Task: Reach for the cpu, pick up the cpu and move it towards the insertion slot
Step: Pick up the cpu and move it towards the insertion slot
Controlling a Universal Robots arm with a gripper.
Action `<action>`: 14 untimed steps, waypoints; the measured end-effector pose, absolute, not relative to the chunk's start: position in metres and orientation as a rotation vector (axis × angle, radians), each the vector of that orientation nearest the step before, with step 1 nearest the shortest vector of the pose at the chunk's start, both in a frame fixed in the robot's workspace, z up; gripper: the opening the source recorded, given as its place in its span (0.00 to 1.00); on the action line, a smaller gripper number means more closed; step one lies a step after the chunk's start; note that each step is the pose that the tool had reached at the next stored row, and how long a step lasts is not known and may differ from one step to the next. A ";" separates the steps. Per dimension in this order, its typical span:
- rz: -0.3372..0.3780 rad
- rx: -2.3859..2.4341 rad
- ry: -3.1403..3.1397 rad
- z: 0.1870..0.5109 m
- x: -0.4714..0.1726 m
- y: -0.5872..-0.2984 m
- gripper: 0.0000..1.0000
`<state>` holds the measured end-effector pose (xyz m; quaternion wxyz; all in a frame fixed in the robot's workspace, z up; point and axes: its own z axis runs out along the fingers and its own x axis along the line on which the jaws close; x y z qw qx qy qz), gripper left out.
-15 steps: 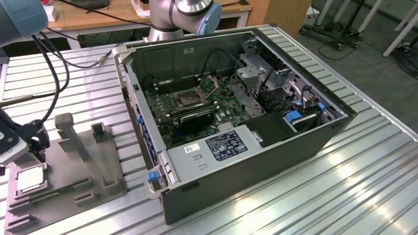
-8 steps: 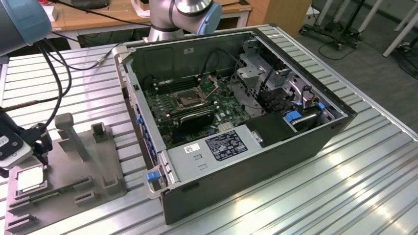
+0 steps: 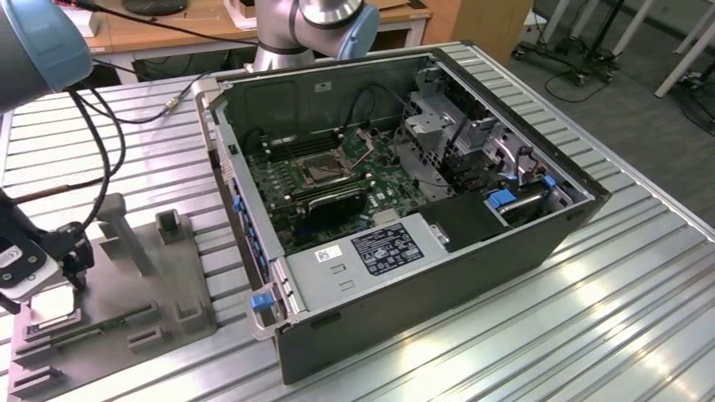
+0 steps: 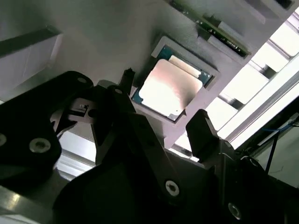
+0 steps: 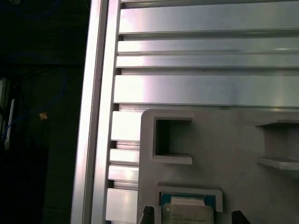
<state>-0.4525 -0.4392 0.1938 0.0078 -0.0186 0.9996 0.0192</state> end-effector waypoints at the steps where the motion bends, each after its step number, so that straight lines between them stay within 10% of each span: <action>1: 0.060 -0.058 3.125 0.192 -0.453 -0.441 0.72; 14: 0.060 -0.044 3.126 0.181 -0.452 -0.447 0.71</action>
